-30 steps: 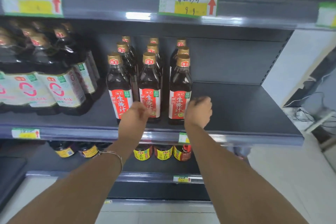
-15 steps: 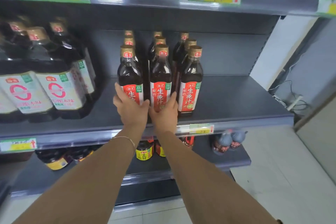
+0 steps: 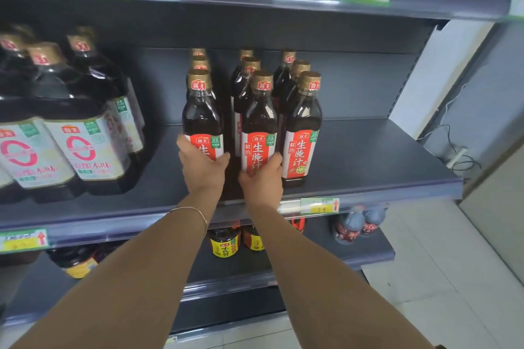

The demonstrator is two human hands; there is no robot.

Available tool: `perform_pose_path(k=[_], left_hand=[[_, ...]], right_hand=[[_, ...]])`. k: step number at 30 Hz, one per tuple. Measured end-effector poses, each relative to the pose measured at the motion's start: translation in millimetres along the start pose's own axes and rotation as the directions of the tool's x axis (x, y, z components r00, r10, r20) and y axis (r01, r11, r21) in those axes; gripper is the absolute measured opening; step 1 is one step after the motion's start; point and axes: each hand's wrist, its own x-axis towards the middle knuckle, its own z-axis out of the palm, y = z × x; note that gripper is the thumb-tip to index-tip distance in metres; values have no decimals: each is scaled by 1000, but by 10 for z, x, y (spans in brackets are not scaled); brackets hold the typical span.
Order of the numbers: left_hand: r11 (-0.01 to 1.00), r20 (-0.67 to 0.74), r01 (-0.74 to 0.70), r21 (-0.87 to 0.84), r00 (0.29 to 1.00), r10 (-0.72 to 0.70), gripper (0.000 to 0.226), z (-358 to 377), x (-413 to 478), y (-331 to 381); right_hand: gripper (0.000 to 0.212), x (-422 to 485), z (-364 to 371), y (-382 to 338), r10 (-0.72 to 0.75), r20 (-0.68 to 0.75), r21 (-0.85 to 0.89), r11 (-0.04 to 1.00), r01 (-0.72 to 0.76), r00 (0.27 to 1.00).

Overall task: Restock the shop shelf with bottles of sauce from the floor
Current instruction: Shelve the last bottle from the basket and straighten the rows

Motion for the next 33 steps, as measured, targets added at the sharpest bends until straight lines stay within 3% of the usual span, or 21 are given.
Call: perform_pose_path(k=[20,28,33], left_hand=[[1000,92,-9,-30,996,12,81,-86,14,-40],[998,163,67,-9,985,-64,106,-204,-79,-42],[997,182,61,55,981,-70,108,-307,-159,35]], right_hand=[[67,35,-33,34,-25,53,-30,999,27,998],[90,-39,-38,48,-17,90,-6,1000,18,996],[82,-82,-203,63,-58,82,-150,986,70,995]])
